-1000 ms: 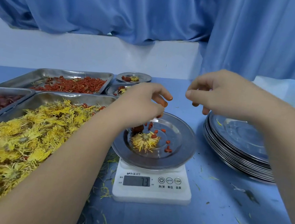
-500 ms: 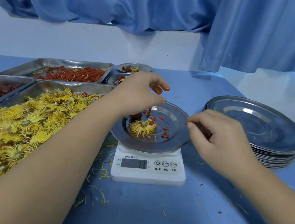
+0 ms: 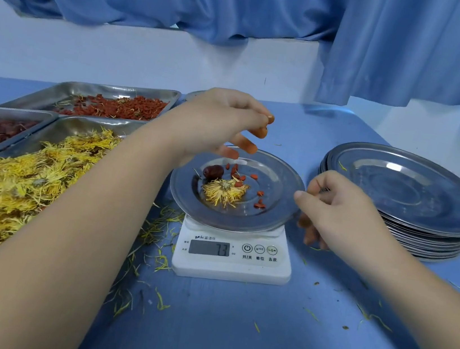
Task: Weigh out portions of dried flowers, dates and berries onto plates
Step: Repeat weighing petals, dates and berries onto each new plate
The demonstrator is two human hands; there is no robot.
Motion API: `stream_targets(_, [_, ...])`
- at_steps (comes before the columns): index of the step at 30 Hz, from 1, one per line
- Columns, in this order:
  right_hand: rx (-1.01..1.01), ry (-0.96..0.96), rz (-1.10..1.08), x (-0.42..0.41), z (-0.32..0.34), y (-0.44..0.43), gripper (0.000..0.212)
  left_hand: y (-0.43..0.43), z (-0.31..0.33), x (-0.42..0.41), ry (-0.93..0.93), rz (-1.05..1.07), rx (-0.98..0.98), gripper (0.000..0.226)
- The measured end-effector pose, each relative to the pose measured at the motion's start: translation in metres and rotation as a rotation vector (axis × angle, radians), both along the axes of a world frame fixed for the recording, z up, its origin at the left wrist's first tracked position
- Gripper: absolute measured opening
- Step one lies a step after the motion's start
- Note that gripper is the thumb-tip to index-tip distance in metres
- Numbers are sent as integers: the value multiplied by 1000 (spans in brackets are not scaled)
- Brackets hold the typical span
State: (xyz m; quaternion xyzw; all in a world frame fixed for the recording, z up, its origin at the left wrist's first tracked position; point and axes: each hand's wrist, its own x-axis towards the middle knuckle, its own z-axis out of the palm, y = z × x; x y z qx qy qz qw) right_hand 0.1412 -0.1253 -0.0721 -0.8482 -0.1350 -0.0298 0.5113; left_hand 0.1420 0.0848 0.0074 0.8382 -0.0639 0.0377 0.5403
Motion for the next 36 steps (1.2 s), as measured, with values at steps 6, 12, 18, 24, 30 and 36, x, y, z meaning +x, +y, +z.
stream_targets(6, [180,198,-2,2,-2,1,12,4,9,-5,38,-53,-99,13])
stream_targets(12, [316,274,38,4,-4,4,9,15,18,-8,8,-110,-211,22])
stream_targets(18, [532,262,41,2,-3,7,22,33,24,-10,3,-117,-396,16])
stream_targets(24, [671,243,-35,25,17,24,22,53,30,-9,-13,-22,-751,15])
stream_targets(30, [692,249,-173,91,38,56,18,68,26,-7,37,66,-973,17])
stream_targets(36, [705,268,-379,171,42,76,23,75,19,-1,61,120,-1129,23])
